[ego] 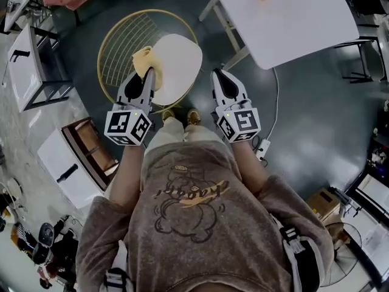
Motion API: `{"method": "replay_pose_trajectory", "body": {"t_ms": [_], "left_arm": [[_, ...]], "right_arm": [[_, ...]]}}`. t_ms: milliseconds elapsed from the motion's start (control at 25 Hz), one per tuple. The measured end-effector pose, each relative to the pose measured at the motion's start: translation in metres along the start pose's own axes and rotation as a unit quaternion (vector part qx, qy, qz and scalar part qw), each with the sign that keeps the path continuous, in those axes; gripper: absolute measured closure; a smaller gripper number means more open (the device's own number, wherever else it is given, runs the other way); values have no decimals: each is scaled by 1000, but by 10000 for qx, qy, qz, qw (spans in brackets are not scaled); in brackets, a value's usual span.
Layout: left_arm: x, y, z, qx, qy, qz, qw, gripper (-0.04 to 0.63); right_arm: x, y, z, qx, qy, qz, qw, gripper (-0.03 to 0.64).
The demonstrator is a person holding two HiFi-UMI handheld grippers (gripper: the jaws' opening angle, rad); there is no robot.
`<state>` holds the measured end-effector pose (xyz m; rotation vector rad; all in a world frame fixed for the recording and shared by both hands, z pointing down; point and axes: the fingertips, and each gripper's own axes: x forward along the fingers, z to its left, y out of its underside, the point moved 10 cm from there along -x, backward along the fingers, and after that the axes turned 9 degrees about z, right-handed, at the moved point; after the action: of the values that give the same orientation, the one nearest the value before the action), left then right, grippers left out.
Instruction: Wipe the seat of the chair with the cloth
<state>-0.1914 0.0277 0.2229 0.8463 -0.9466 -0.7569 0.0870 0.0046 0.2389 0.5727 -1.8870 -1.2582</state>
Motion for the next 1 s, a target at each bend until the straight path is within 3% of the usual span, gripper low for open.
{"method": "replay_pose_trajectory", "body": {"t_ms": [560, 1000], "left_arm": [[73, 36, 72, -210, -87, 312, 9993, 512], [149, 89, 129, -303, -253, 491, 9980, 512]], "right_arm": [[59, 45, -36, 46, 511, 172, 9985, 583], [110, 90, -57, 8, 411, 206, 9989, 583]]}}
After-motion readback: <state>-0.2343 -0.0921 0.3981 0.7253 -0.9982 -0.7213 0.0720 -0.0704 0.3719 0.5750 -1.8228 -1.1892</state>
